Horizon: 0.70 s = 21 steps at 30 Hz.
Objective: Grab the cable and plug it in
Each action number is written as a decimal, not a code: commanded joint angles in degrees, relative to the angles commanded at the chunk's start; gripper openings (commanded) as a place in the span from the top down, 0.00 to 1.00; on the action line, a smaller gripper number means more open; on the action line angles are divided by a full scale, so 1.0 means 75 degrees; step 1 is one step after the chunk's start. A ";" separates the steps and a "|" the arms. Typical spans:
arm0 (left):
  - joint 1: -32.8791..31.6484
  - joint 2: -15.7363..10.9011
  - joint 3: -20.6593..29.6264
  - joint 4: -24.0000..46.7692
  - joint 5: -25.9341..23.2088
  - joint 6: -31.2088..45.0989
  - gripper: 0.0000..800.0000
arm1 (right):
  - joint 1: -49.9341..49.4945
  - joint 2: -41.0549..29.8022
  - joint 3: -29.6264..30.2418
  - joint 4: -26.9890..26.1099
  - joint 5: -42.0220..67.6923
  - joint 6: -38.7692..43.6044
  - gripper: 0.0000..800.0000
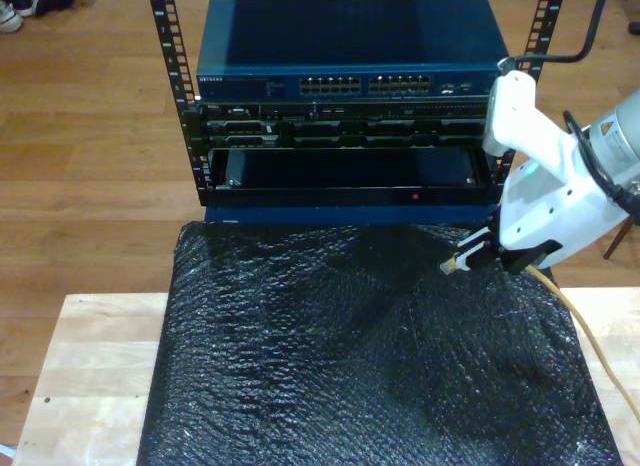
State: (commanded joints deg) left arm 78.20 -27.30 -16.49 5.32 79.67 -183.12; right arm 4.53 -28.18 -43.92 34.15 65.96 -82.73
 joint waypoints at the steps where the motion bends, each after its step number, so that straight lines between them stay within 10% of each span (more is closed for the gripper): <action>1: 0.0035 0.0000 0.0094 0.0000 -0.0117 0.0129 0.00 | 0.0012 0.0000 0.0000 0.0000 0.0000 0.0000 1.00; 21: 0.0481 0.0035 0.1266 -0.0621 -0.2485 0.0703 0.00 | 0.0012 0.0035 0.0012 0.0023 -0.0070 -0.0023 1.00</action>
State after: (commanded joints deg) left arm 81.80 -27.03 -7.00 0.66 61.03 -177.85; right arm 4.62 -27.91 -43.84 34.33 65.43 -82.90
